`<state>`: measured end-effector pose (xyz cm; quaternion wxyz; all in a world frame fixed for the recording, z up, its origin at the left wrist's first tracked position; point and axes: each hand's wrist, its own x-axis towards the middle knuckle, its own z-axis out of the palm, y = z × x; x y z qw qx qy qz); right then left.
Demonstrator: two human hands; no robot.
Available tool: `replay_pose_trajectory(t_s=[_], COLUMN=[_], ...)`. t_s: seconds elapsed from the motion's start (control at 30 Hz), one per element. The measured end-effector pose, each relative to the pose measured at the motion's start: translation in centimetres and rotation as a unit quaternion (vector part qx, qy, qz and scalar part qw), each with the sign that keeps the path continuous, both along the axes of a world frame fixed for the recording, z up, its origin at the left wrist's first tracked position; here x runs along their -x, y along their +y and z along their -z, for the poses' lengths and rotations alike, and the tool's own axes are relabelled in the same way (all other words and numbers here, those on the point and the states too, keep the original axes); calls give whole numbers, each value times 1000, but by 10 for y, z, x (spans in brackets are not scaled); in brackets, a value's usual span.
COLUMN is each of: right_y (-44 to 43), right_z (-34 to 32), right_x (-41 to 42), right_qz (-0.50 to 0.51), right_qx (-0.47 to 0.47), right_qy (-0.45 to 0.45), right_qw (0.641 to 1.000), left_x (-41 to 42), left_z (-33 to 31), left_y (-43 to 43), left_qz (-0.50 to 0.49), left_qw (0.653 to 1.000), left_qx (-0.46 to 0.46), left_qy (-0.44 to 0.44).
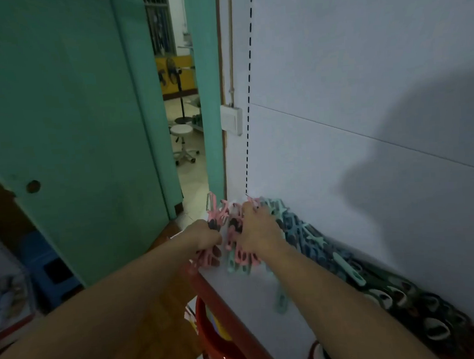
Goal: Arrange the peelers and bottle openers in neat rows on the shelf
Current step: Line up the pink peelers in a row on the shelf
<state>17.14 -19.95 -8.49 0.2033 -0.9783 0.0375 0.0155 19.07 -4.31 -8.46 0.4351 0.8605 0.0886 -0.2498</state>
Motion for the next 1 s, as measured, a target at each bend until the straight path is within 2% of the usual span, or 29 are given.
replay_pose_trajectory(t_s=[0.1, 0.17, 0.3, 0.4, 0.6, 0.73, 0.83, 1.0], right_y=[20, 28, 20, 13, 9, 3, 2, -5], right_z=[10, 14, 13, 4, 4, 9, 11, 4], right_x=[-8, -16, -25, -28, -31, -33, -31, -25], right_qz=[45, 52, 18, 27, 87, 144, 171, 208], right_qx=[141, 154, 65, -4, -44, -172, -203, -234], right_qy=[18, 13, 5, 15, 30, 41, 18, -11], right_qw=[989, 987, 998, 1000, 995, 974, 964, 950], left_x=[-18, -31, -57, -69, -88, -93, -99, -100], left_z=[-11, -14, -8, 2, 32, 39, 42, 44], left_y=[3, 9, 13, 9, -2, -5, -6, -2], left_qz=[35, 62, 83, 74, -3, 63, 72, 24], left_qw=[998, 992, 990, 994, 995, 992, 991, 978], left_qx=[-57, -107, -106, -57, 67, 19, 42, 197], left_qy=[-9, -29, -50, -55, -76, -111, -101, -61])
